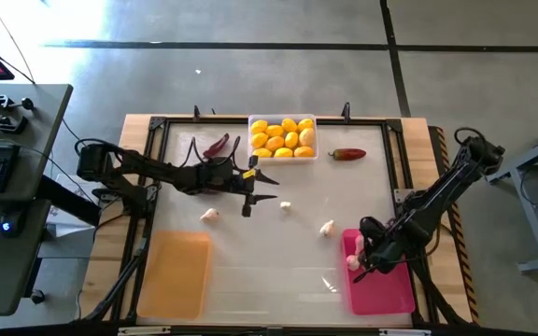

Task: Sort produce into baskets
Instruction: Put the right garlic into the pink bin

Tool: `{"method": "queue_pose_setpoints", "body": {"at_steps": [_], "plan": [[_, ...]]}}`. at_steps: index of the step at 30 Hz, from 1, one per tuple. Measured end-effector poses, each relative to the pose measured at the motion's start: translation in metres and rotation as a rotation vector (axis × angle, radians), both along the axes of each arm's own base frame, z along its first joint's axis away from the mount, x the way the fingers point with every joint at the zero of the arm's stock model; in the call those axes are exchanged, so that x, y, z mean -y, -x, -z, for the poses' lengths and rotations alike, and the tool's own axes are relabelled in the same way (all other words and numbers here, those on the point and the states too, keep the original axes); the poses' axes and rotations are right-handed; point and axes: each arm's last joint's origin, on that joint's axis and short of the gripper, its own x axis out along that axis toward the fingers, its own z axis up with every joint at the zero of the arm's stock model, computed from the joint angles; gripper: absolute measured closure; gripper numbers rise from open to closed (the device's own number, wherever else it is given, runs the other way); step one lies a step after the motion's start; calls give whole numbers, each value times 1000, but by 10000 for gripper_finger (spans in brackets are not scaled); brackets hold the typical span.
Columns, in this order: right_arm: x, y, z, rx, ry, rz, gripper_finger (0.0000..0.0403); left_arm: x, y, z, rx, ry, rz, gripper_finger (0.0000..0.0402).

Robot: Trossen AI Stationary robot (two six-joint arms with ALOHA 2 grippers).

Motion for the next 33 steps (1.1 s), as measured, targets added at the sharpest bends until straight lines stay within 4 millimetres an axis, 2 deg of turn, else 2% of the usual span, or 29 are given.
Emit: {"method": "queue_pose_setpoints", "body": {"at_steps": [4,8,12,19,27,33], "plan": [[2,-3,-24,58,132,-44,203,-8,9,12,-19,61,1,310],[2,-11,-54,220,272,-82,189,-8,18,18,16,101,45,388],[4,-26,-69,385,409,-133,187,-7,25,22,50,139,61,384],[14,-65,-49,407,395,-277,170,-3,31,28,41,142,68,397],[38,-101,-15,219,348,-279,95,-4,31,28,41,142,67,399],[49,-116,11,84,331,-360,83,-4,31,30,28,145,66,399]]}}
